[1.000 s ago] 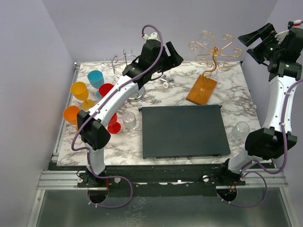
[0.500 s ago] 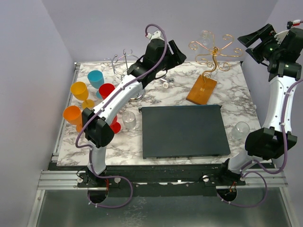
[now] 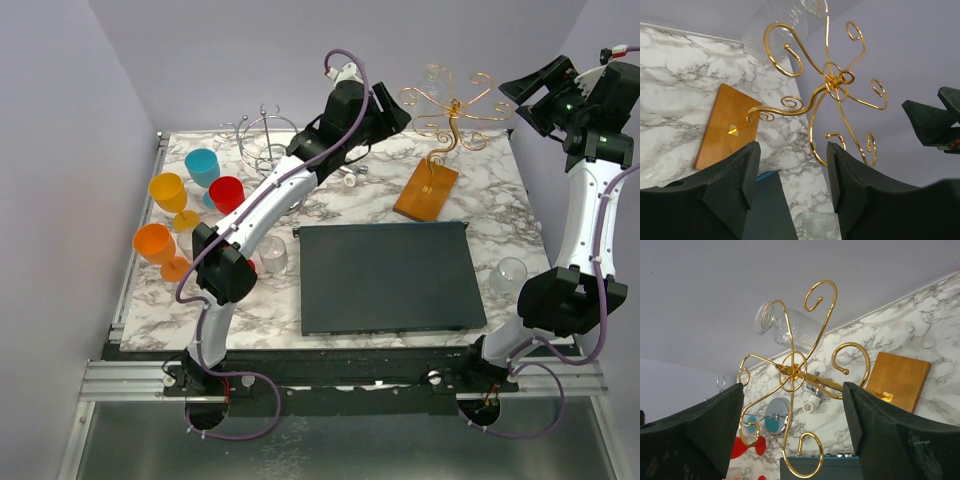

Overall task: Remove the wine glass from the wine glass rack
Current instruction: Adjust the wine rack at the center of the board.

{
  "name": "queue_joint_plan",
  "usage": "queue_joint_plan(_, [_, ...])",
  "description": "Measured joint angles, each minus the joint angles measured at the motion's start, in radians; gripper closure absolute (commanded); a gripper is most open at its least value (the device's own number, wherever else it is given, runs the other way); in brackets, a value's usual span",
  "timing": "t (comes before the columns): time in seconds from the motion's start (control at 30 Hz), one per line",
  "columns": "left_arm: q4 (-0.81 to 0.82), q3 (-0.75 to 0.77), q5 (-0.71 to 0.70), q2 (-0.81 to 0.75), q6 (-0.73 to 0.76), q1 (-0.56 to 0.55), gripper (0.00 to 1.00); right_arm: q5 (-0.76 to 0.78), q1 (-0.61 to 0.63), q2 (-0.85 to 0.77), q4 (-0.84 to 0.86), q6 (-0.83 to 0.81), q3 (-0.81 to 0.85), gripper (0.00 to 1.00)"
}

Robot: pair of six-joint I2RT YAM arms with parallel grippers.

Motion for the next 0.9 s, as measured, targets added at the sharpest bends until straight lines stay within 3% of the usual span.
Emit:
queue_joint_plan(0.43, [0.002, 0.090, 0.011, 0.094, -0.039, -0.047, 0.56, 0.001, 0.003, 0.015, -0.018, -0.011, 0.024, 0.18])
queue_joint_plan(0.6, [0.006, 0.124, 0.013, 0.126, -0.044, -0.048, 0.61, 0.005, 0.008, -0.049, -0.021, -0.010, -0.095, 0.20])
queue_joint_plan(0.9, [0.008, 0.160, 0.016, 0.155, -0.044, -0.050, 0.62, 0.000, 0.022, -0.237, -0.016, 0.032, -0.328, 0.41])
